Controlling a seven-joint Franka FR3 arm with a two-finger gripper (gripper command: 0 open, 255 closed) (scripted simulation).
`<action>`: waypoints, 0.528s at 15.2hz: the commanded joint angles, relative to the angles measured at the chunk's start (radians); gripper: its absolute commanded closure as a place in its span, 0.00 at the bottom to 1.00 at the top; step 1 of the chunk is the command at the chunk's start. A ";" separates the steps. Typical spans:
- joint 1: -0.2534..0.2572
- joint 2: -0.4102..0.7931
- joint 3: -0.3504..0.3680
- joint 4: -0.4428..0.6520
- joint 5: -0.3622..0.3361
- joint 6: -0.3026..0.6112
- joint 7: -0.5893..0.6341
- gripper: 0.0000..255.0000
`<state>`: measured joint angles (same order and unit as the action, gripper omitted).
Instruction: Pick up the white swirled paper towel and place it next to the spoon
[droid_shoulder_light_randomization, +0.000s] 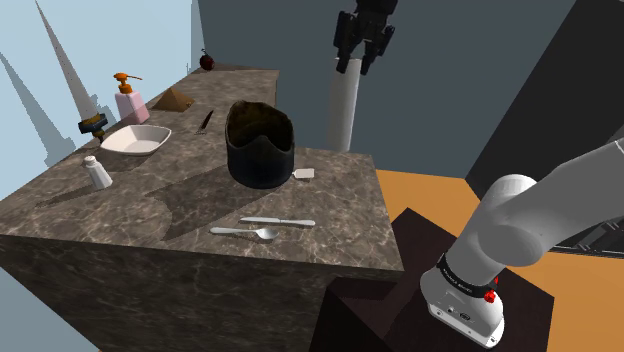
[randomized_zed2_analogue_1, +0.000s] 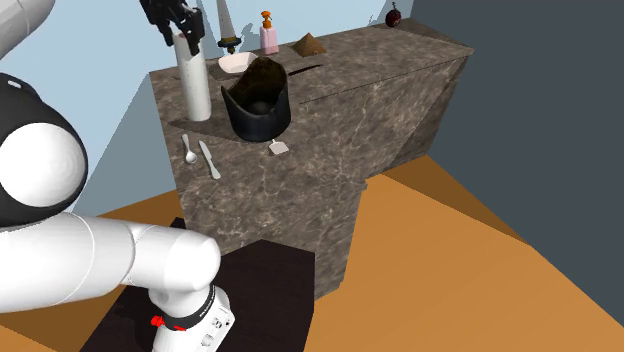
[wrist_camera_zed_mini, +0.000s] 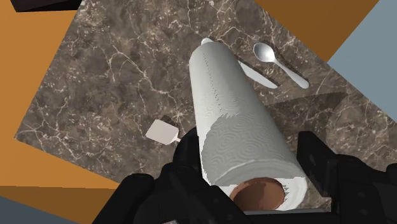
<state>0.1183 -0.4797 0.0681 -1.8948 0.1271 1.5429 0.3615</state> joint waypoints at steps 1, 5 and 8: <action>0.013 0.010 0.040 0.016 0.011 0.001 0.053 1.00; 0.038 0.044 0.118 0.048 0.027 0.015 0.153 1.00; 0.051 0.072 0.164 0.076 0.032 0.023 0.211 1.00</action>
<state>0.1656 -0.4157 0.2185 -1.8253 0.1576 1.5613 0.5545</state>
